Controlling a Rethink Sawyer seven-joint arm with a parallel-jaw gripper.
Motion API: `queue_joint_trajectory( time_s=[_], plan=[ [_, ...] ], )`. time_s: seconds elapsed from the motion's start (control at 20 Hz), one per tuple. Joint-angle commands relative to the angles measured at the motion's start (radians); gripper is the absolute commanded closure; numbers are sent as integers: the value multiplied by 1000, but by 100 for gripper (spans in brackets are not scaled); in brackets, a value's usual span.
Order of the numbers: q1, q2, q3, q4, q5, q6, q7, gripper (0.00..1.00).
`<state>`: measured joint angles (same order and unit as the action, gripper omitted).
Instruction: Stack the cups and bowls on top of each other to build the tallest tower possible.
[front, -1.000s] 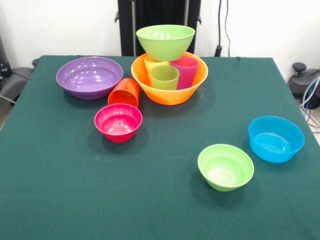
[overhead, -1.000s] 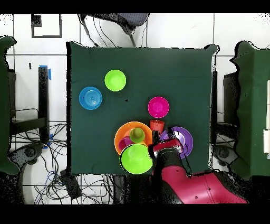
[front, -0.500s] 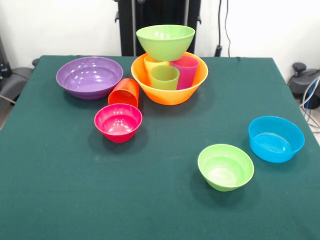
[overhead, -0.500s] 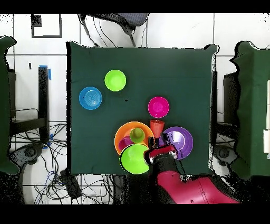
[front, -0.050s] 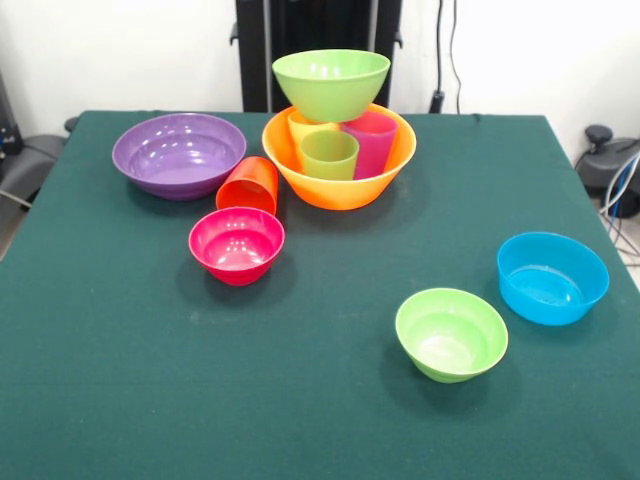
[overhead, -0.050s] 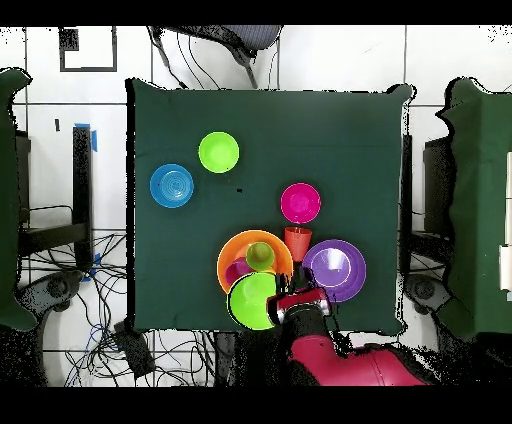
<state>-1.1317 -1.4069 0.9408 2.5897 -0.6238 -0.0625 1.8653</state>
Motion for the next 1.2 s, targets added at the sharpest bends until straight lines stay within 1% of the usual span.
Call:
queue_joint_trajectory(
  time_s=[0.05,0.15,0.3,0.4,0.55,0.65,0.75,0.9,1.0,1.2],
  plan=[
    [108,75,-108,-29,-22,162,97,0],
    [138,104,-165,-50,-64,150,102,0],
    [130,132,-176,-51,-74,145,78,0],
    [136,150,-197,-63,-79,154,71,0],
    [162,176,-238,-87,-96,174,67,0],
    [159,187,-242,-90,-102,174,55,0],
    [133,197,-225,-80,-104,175,29,0],
    [68,203,-166,-47,-82,174,-8,0],
    [52,217,-162,-39,-89,177,-14,0],
    [124,286,-272,-70,-150,196,31,0]
  ],
)
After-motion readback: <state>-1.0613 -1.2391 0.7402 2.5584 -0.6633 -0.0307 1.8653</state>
